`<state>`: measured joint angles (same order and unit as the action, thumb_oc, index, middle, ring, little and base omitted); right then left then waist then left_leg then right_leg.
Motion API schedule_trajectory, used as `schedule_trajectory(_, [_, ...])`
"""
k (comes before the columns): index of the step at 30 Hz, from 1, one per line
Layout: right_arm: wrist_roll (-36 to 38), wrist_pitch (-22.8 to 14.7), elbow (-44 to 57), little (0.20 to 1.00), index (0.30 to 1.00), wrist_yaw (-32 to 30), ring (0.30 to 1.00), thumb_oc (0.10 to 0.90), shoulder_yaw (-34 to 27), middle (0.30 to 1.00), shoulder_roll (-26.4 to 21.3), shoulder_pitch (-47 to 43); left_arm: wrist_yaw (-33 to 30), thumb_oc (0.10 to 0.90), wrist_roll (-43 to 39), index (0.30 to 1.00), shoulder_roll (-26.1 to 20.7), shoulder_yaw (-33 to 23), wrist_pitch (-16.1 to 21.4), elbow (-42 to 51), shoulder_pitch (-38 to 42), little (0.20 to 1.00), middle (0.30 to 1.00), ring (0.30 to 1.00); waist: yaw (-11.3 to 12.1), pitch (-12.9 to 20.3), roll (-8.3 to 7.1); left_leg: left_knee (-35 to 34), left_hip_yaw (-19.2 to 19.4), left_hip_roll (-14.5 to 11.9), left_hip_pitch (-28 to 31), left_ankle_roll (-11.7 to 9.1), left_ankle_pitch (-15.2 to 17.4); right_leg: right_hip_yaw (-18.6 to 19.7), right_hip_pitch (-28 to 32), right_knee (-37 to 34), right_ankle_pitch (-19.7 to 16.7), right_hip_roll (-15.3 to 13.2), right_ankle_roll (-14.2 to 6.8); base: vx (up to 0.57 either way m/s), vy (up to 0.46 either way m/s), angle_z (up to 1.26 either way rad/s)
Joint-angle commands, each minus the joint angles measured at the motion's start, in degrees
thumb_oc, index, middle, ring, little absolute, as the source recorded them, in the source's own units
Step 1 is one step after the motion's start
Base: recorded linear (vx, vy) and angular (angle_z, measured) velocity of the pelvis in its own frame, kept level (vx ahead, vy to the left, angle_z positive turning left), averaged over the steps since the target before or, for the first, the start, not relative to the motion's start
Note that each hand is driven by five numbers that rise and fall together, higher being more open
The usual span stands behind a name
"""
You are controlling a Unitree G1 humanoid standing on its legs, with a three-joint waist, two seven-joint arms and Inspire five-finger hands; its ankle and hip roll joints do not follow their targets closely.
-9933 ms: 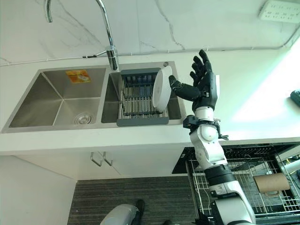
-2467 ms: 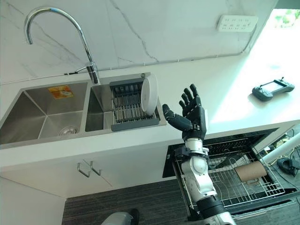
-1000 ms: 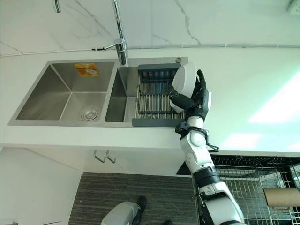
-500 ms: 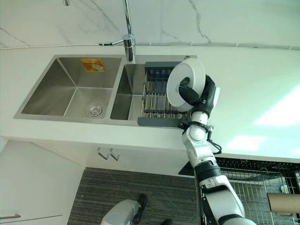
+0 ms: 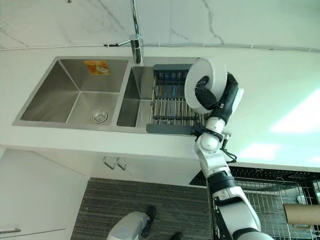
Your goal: Place the dishes in the dishwasher.
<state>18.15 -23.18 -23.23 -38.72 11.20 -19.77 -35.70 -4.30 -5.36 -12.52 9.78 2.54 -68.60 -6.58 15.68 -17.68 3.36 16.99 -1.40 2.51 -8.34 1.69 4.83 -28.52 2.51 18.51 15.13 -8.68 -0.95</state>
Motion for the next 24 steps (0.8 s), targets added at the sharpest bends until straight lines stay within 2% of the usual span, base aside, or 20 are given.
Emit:
schedule_trajectory(1, [-5.8, -13.5, 11.9, 0.3, 0.3, 1.4, 0.3, 0.4, 1.1, 0.3, -2.2, -5.9, -1.1, 0.8, 0.8, 0.9, -1.8, 0.7, 0.5, -1.3, -2.1, 0.9, 0.9, 0.9, -1.0, 4.4, -0.49, 0.2, -0.2, -1.7, 0.8, -1.1, 7.4, 3.5, 0.6, -1.3, 1.9, -0.3, -1.2, -0.17, -0.037, -0.28])
schedule_trajectory(6, [-6.4, -15.8, 20.7, 0.3, 0.3, 1.4, 0.3, 0.4, 2.1, 0.3, -0.3, -2.7, -1.7, 0.8, 0.8, 0.9, -1.1, -1.3, 0.7, -1.4, -1.8, 0.9, 0.9, 0.9, -3.4, 4.8, -1.42, 0.2, 2.5, -3.3, 2.5, -0.8, 8.5, 4.9, 0.8, -1.3, 2.1, 0.7, -0.9, -0.12, -0.069, -0.21])
schedule_trajectory(10, [-5.3, -16.2, 27.3, 0.3, 0.3, 1.1, 0.3, 0.4, 0.6, 0.3, -1.1, 0.6, -2.0, 0.8, -0.2, 0.9, -0.9, -2.4, 0.6, -0.9, -0.8, 0.9, 0.9, 0.9, -5.9, 5.0, -2.0, 0.2, 5.4, -4.6, 4.2, -0.8, 9.5, 6.5, 1.1, -1.3, 2.1, 1.6, -0.5, -0.09, -0.064, -0.49])
schedule_trajectory(15, [-4.8, -15.0, 35.6, 0.3, 0.3, -0.2, 0.3, 0.4, -6.2, 0.3, -4.9, 9.7, -2.2, 0.8, -2.7, 0.9, -0.5, -3.9, -0.6, 1.4, 0.6, 0.9, 0.9, 0.9, -10.7, 4.8, -2.53, 0.2, 9.5, -6.2, 6.7, -0.5, 10.8, 9.5, 1.3, -1.3, 1.8, 3.2, -0.3, -0.07, -0.058, -0.63])
schedule_trajectory(16, [-5.0, -14.7, 36.0, 0.3, 0.3, -0.7, 0.3, 0.4, -6.8, 0.3, -5.2, 10.5, -2.3, 0.8, -2.8, 0.9, -0.5, -3.9, -0.6, 1.6, 0.6, 0.9, 0.9, 0.9, -11.0, 4.9, -2.56, 0.2, 9.8, -6.3, 6.9, -0.5, 10.9, 9.8, 1.3, -1.3, 1.8, 3.3, -0.3, -0.04, -0.061, -0.51])
schedule_trajectory(18, [-2.7, -15.5, 37.7, 0.3, 0.3, -0.1, 0.3, 0.4, -11.0, 0.3, -6.7, 16.0, -2.7, 0.8, -3.0, 0.9, 0.0, -4.2, -0.7, 2.6, 0.4, 0.9, 0.9, 0.9, -13.1, 5.0, -2.84, 0.2, 11.0, -6.9, 7.4, -0.7, 11.2, 11.0, 1.1, -1.3, 1.7, 3.7, -0.4, -0.04, -0.069, -0.47])
schedule_trajectory(20, [2.0, -15.3, 38.6, 0.3, 0.3, 3.6, 0.3, 0.4, -18.2, 0.3, -8.7, 25.5, -3.0, 0.8, -3.4, 0.9, 0.4, -5.2, -2.0, 4.6, -0.4, 0.9, 0.9, 0.9, -16.1, 5.3, -3.01, 0.2, 12.8, -7.9, 7.6, -1.2, 11.5, 12.7, 0.1, -1.3, 1.7, 4.1, -0.7, -0.06, -0.082, -0.57])
schedule_trajectory(24, [6.4, -13.6, 36.8, 0.3, 0.3, 9.2, 0.3, 0.4, -22.0, 0.3, -8.7, 30.2, -2.8, 0.8, -2.6, 0.9, 0.5, -5.7, -3.0, 5.5, -0.7, 0.9, 0.9, 0.9, -18.0, 5.3, -3.14, 0.2, 14.1, -8.5, 7.7, -1.6, 11.5, 13.3, -0.4, -1.3, 1.6, 4.2, -0.8, -0.02, -0.045, -0.37])
